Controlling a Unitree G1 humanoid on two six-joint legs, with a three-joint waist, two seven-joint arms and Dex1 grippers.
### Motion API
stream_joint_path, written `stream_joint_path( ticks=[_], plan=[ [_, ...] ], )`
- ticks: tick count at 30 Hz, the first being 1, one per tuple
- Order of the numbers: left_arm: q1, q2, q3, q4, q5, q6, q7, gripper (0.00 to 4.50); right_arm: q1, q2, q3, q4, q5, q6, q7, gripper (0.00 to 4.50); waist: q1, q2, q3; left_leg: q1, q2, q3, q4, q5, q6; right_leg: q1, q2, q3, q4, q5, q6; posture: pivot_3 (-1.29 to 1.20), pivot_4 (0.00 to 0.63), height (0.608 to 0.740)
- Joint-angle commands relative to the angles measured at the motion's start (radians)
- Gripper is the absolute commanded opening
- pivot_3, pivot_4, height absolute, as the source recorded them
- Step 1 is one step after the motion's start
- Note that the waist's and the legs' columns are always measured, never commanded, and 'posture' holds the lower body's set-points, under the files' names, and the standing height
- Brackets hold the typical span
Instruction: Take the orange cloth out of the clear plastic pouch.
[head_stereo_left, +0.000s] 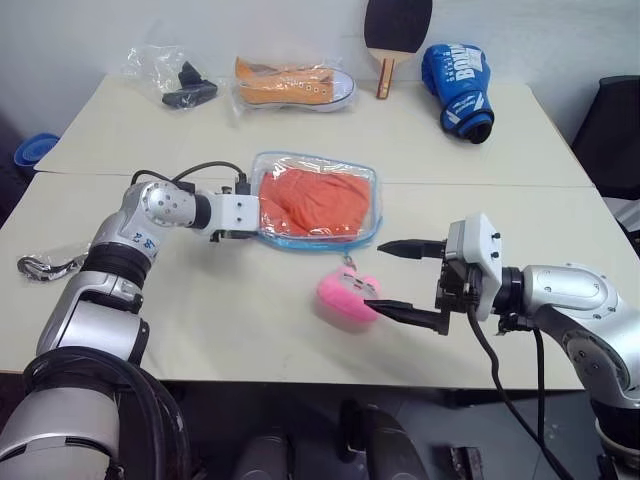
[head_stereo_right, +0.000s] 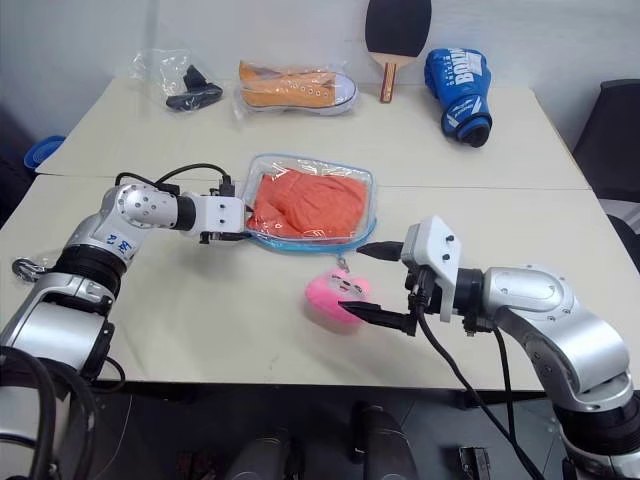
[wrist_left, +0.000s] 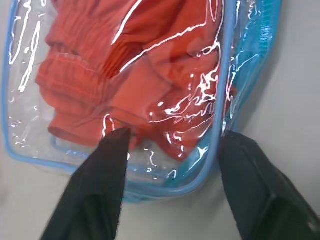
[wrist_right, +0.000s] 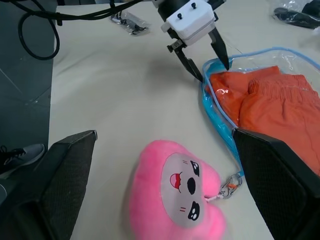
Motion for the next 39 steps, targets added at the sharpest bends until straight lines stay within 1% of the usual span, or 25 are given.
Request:
stream_joint_path(
  ticks=[1, 4, 5, 6, 9, 13, 15, 17, 20, 23, 25, 27, 30, 34, 36, 37, 38, 39],
  plan=[
    [-0.035, 0.003, 0.01, 0.038, 0.011, -0.04, 0.013, 1.32, 0.01, -0.016, -0.045, -0.039, 0.023, -0.004, -0.011, 4.5, 0.001, 0.0, 0.0, 0.0, 0.0, 0.0, 0.0, 0.0, 0.0, 0.0, 0.0, 0.0, 0.0, 0.0, 0.0, 0.0, 0.15, 0.74],
    [-0.036, 0.011, 0.018, 0.041, 0.003, -0.06, -0.006, 0.37, 0.008, -0.02, -0.049, -0.034, 0.026, -0.004, -0.009, 4.5, 0.001, 0.0, 0.0, 0.0, 0.0, 0.0, 0.0, 0.0, 0.0, 0.0, 0.0, 0.0, -0.001, 0.0, 0.0, 0.0, 0.15, 0.74],
    [-0.031, 0.017, 0.024, 0.033, -0.007, -0.062, -0.022, 0.17, 0.004, -0.022, -0.046, -0.03, 0.026, -0.005, -0.004, 4.5, 0.001, 0.0, 0.0, 0.0, 0.0, 0.0, 0.0, 0.0, 0.001, 0.0, 0.0, 0.0, -0.001, 0.0, 0.0, 0.0, 0.15, 0.74],
    [-0.022, 0.022, 0.033, 0.019, -0.023, -0.063, -0.043, 0.08, 0.0, -0.025, -0.041, -0.025, 0.025, -0.006, 0.001, 4.5, 0.0, 0.0, 0.0, 0.0, 0.0, 0.0, 0.0, 0.0, 0.001, 0.0, 0.0, 0.0, -0.001, 0.0, 0.0, 0.0, 0.15, 0.74],
    [0.044, 0.055, 0.069, -0.094, -0.1, -0.05, -0.154, 0.08, -0.011, -0.036, -0.032, -0.014, 0.028, -0.008, 0.025, 4.5, -0.004, 0.0, 0.0, 0.0, 0.0, 0.0, 0.0, 0.0, 0.001, 0.0, 0.0, 0.0, -0.001, 0.0, 0.0, 0.0, 0.15, 0.74],
    [0.225, 0.143, 0.137, -0.418, -0.196, 0.07, -0.239, 0.08, -0.012, -0.062, -0.027, 0.005, 0.029, -0.011, 0.074, 4.5, -0.013, 0.0, 0.0, 0.0, 0.002, -0.005, 0.0, 0.0, 0.001, 0.0, 0.001, 0.001, -0.001, 0.0, 0.0, 0.0, 0.15, 0.74],
    [0.338, 0.192, 0.178, -0.604, -0.227, 0.153, -0.25, 0.08, -0.009, -0.068, -0.027, 0.012, 0.026, -0.017, 0.086, 4.5, -0.017, 0.0, 0.0, 0.0, 0.002, -0.007, 0.0, 0.0, 0.001, 0.0, 0.0, 0.002, -0.001, 0.0, 0.0, 0.0, 0.15, 0.74],
    [0.419, 0.226, 0.208, -0.73, -0.233, 0.219, -0.243, 0.08, -0.011, -0.067, -0.026, 0.017, 0.024, -0.019, 0.09, 4.5, -0.018, 0.0, 0.0, 0.0, 0.002, -0.008, 0.0, 0.0, 0.001, 0.0, 0.0, 0.002, -0.001, 0.0, 0.0, 0.0, 0.15, 0.74],
    [0.515, 0.255, 0.239, -0.855, -0.224, 0.301, -0.221, 0.08, -0.015, -0.061, -0.017, 0.015, 0.022, -0.017, 0.089, 4.5, -0.013, 0.0, 0.0, 0.001, 0.001, -0.008, 0.0, 0.0, 0.001, 0.0, 0.0, 0.002, 0.0, 0.0, 0.0, 0.0, 0.15, 0.74],
    [0.598, 0.255, 0.265, -0.962, -0.236, 0.387, -0.202, 0.08, -0.012, -0.059, -0.015, 0.007, 0.027, -0.012, 0.085, 4.5, -0.009, 0.0, 0.0, 0.001, 0.001, -0.008, 0.0, -0.001, 0.001, 0.0, 0.0, 0.002, -0.001, 0.0, 0.0, 0.0, 0.15, 0.74],
    [0.616, 0.25, 0.271, -0.986, -0.228, 0.417, -0.185, 0.08, -0.005, -0.061, -0.017, 0.003, 0.031, -0.009, 0.086, 4.5, -0.005, 0.0, 0.0, 0.001, 0.001, -0.008, 0.0, -0.001, 0.001, 0.0, 0.0, 0.002, -0.001, 0.0, 0.0, 0.0, 0.15, 0.74],
    [0.617, 0.252, 0.26, -0.972, -0.2, 0.405, -0.159, 0.08, 0.0, -0.066, -0.015, 0.003, 0.028, -0.011, 0.092, 4.5, 0.001, 0.0, 0.0, 0.001, 0.001, -0.008, 0.0, -0.001, 0.001, 0.0, 0.0, 0.002, -0.001, 0.0, 0.0, 0.0, 0.15, 0.74],
    [0.608, 0.25, 0.252, -0.934, -0.185, 0.383, -0.137, 0.71, -0.005, -0.069, -0.011, 0.011, 0.021, -0.015, 0.098, 4.5, 0.001, 0.0, 0.0, 0.001, 0.001, -0.008, 0.0, -0.001, 0.001, 0.0, 0.0, 0.003, -0.001, 0.0, 0.0, 0.0, 0.15, 0.74],
    [0.616, 0.249, 0.27, -0.933, -0.199, 0.391, -0.122, 1.93, -0.008, -0.068, -0.011, 0.016, 0.019, -0.016, 0.099, 4.5, 0.001, 0.0, 0.0, 0.001, 0.001, -0.008, 0.0, -0.001, 0.001, 0.0, 0.0, 0.002, -0.001, 0.0, 0.0, 0.0, 0.15, 0.74],
    [0.631, 0.257, 0.295, -0.952, -0.22, 0.419, -0.119, 2.45, -0.007, -0.069, -0.01, 0.018, 0.017, -0.019, 0.102, 4.5, 0.0, 0.0, 0.0, 0.001, 0.001, -0.008, 0.0, -0.001, 0.001, 0.0, 0.0, 0.002, -0.001, 0.0, 0.0, 0.0, 0.15, 0.74],
    [0.647, 0.267, 0.316, -0.978, -0.256, 0.453, -0.141, 2.66, -0.007, -0.071, -0.01, 0.022, 0.013, -0.022, 0.104, 4.5, -0.001, 0.0, 0.0, 0.001, 0.001, -0.008, 0.0, -0.001, 0.001, 0.0, 0.0, 0.002, -0.001, 0.0, 0.0, 0.0, 0.15, 0.74],
    [0.657, 0.273, 0.331, -0.996, -0.282, 0.479, -0.158, 2.66, -0.007, -0.072, -0.01, 0.024, 0.011, -0.024, 0.106, 4.5, -0.004, 0.0, 0.0, 0.001, 0.002, -0.008, 0.0, -0.001, 0.001, 0.0, 0.0, 0.002, 0.0, 0.0, 0.0, 0.0, 0.15, 0.74],
    [0.682, 0.289, 0.382, -1.087, -0.414, 0.594, -0.226, 2.66, -0.008, -0.073, -0.011, 0.032, 0.006, -0.029, 0.109, 4.5, -0.004, 0.0, 0.0, 0.001, 0.002, -0.008, 0.0, -0.001, 0.001, 0.0, 0.0, 0.002, -0.001, 0.0, 0.0, 0.0, 0.15, 0.74]
  ],
)
